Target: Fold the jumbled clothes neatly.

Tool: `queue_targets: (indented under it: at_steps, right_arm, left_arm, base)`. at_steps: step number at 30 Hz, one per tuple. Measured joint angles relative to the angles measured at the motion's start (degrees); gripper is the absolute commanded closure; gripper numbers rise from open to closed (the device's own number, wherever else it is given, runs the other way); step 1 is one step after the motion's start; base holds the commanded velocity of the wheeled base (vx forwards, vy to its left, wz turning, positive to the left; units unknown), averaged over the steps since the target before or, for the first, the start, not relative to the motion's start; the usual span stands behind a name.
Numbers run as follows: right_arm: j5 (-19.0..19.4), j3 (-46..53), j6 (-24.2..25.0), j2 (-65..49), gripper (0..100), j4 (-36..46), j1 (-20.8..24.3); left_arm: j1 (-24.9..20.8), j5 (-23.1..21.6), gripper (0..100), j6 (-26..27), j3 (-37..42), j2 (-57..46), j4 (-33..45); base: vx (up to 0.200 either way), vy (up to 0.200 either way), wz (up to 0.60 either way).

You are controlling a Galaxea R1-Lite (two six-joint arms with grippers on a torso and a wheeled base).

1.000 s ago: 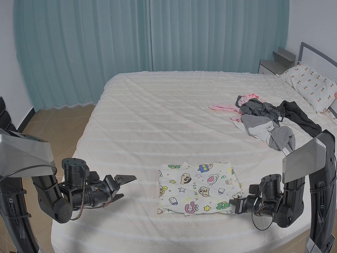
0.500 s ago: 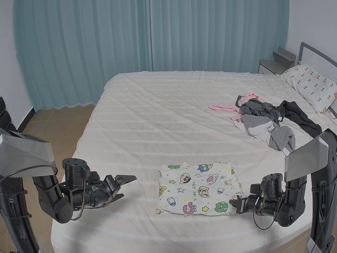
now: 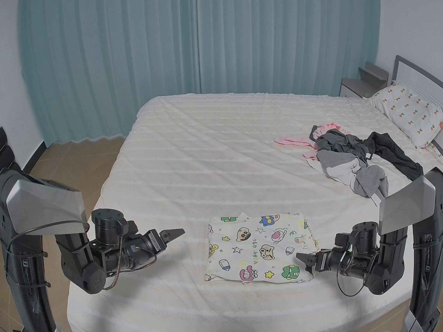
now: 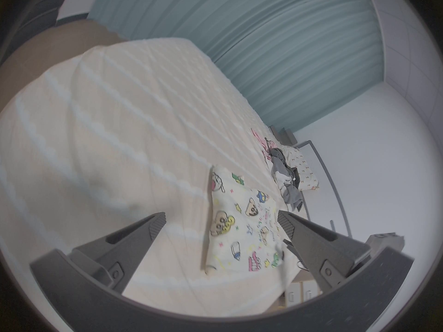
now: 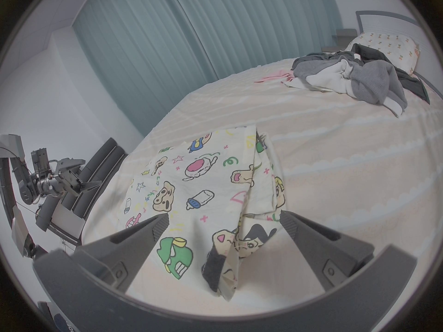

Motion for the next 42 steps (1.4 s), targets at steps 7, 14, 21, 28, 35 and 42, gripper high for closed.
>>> queue_targets:
  at_steps: [7, 14, 21, 28, 35, 42]
  right_arm:
    - [0.1, -1.5, 0.4, 0.0, 0, 0.3, -1.9]
    - [0.2, -5.1, 1.1, 2.1, 0, 5.1, -3.4]
    - [0.4, -12.0, 3.1, 5.5, 0, 10.7, -4.5]
    - [3.8, -15.5, 5.0, 7.2, 0, 12.0, -4.7]
    - [8.0, -16.4, 5.5, 7.8, 0, 12.2, -4.5]
    - [12.2, -17.8, 4.6, 7.9, 0, 15.1, -3.8]
  left_arm:
    - [-0.9, 1.0, 0, 3.7, -9.4, 4.2, 9.0]
    - [-4.7, 1.1, 0, 7.8, -20.0, 7.0, 20.8]
    - [-8.4, 1.0, 0, 9.3, -26.5, 9.9, 24.1]
    - [-9.8, 0.7, 0, 11.4, -32.9, 12.3, 30.8]
    - [-10.4, -0.2, 0, 13.6, -38.3, 13.8, 37.7]
    - [-12.1, -0.4, 0, 14.4, -41.8, 15.1, 39.6]
  base:
    - [0.0, 0.0, 0.0]
    - [0.0, 0.0, 0.0]
    - [0.0, 0.0, 0.0]
    - [0.0, 0.0, 0.0]
    - [0.0, 0.0, 0.0]
    - [0.0, 0.0, 0.0]
